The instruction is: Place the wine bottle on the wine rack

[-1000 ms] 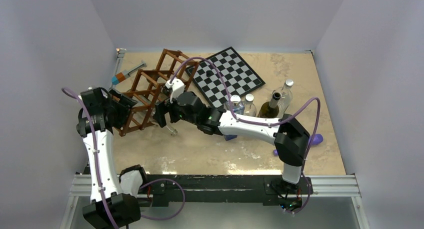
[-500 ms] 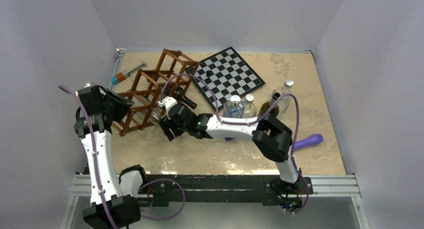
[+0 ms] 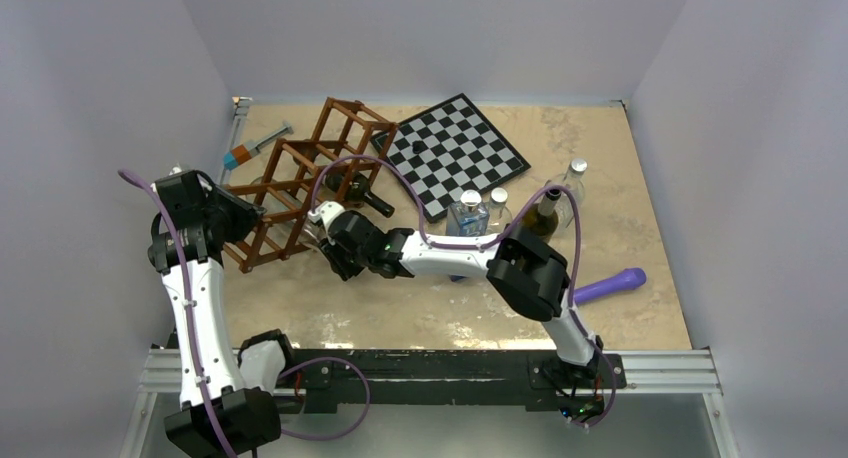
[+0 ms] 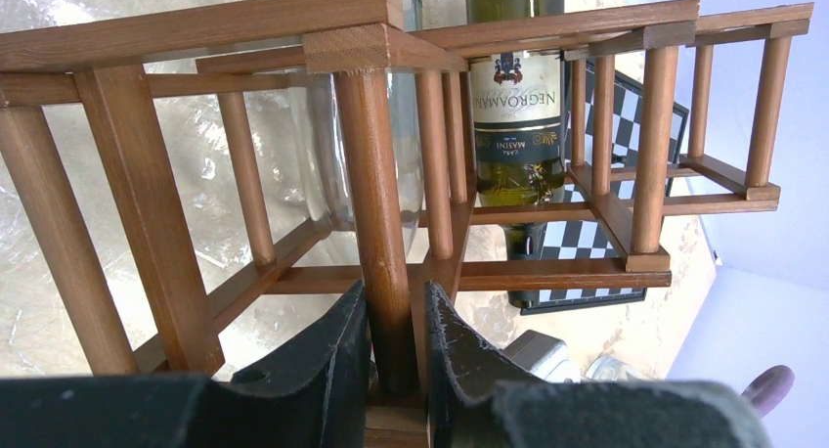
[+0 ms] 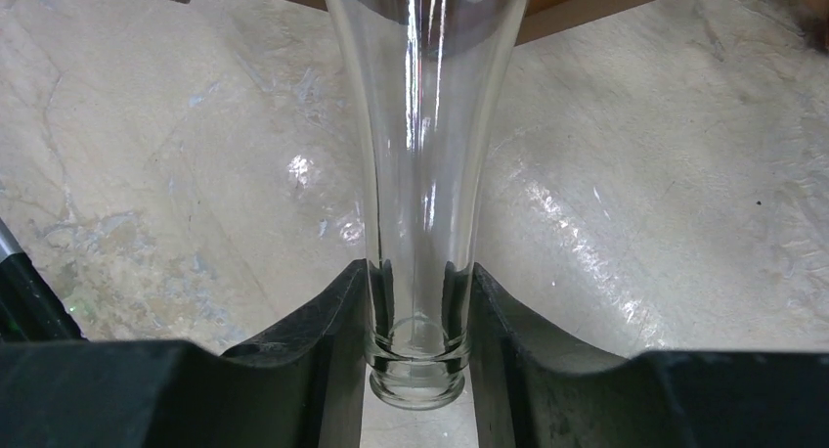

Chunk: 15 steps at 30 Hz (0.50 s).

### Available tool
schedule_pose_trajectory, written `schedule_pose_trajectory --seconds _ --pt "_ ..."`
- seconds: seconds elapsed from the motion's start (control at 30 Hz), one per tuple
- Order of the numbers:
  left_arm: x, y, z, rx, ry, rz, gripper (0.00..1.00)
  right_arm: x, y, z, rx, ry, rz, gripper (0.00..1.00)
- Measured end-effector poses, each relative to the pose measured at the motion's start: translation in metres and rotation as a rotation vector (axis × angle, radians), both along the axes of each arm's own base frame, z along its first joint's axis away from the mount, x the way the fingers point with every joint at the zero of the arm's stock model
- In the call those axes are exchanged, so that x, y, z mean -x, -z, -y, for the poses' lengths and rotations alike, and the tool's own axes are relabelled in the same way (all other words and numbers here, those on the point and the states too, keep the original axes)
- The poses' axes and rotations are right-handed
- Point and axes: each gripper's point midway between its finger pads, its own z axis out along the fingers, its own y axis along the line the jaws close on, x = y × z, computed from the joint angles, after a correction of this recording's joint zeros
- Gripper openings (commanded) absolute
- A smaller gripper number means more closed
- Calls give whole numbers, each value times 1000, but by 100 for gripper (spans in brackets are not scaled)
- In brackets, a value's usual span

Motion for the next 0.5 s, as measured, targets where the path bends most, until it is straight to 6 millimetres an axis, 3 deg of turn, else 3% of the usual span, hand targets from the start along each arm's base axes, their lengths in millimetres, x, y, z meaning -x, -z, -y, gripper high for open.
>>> schedule_pose_trajectory --seconds 0.2,0.27,0.33,0.4,0.5 --pt "0 0 0 0 1 1 0 0 2 -2 19 -3 -11 20" --pt "-1 0 0 -3 1 3 0 0 3 -3 23 -5 -16 32" --pt "-1 0 -1 -4 1 3 25 0 3 -3 24 -5 -18 59" --pt "-1 0 -1 -4 1 3 45 0 3 -4 20 -1 -19 79" --pt "-1 1 2 0 15 2 63 -4 -4 -5 -8 12 7 88"
